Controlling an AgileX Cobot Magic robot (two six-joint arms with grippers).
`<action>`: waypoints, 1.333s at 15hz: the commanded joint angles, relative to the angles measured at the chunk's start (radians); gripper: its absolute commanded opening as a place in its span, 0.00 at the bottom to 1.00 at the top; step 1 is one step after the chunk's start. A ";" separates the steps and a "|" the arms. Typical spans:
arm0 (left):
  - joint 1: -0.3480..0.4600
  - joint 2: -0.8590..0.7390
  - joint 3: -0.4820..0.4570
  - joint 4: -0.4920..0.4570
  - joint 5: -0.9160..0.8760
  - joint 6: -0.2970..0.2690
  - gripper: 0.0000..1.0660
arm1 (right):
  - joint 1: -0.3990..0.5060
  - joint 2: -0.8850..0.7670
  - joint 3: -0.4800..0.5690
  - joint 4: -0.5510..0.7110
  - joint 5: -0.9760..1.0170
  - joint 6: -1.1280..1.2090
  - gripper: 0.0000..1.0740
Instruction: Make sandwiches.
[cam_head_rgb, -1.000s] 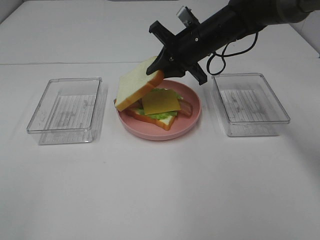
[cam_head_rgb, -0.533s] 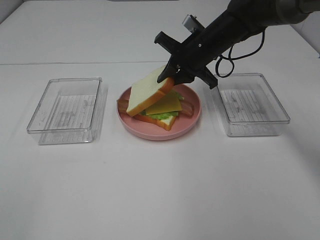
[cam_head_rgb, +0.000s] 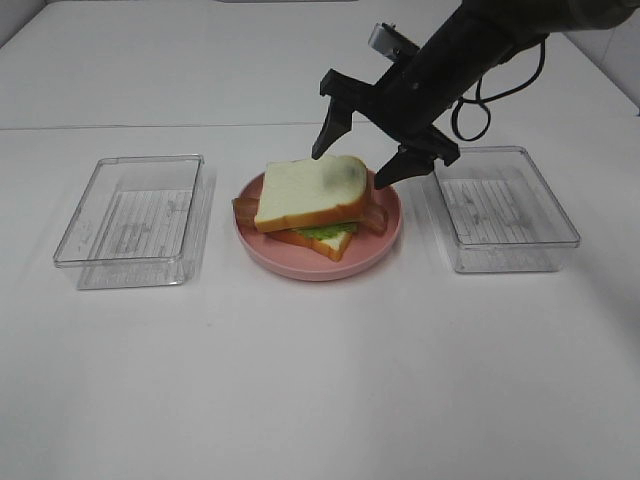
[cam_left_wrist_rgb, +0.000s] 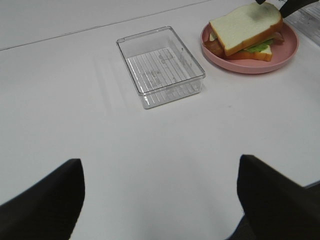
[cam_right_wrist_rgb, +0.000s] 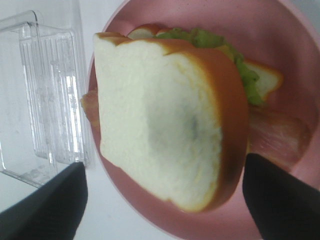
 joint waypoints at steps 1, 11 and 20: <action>-0.002 -0.020 0.006 0.000 -0.009 -0.002 0.74 | -0.001 -0.060 0.000 -0.126 0.058 0.041 0.74; -0.002 -0.020 0.006 0.000 -0.009 -0.002 0.74 | 0.000 -0.505 0.002 -0.529 0.451 0.052 0.74; -0.002 -0.020 0.006 -0.009 -0.009 -0.001 0.74 | 0.000 -1.114 0.557 -0.529 0.437 -0.031 0.73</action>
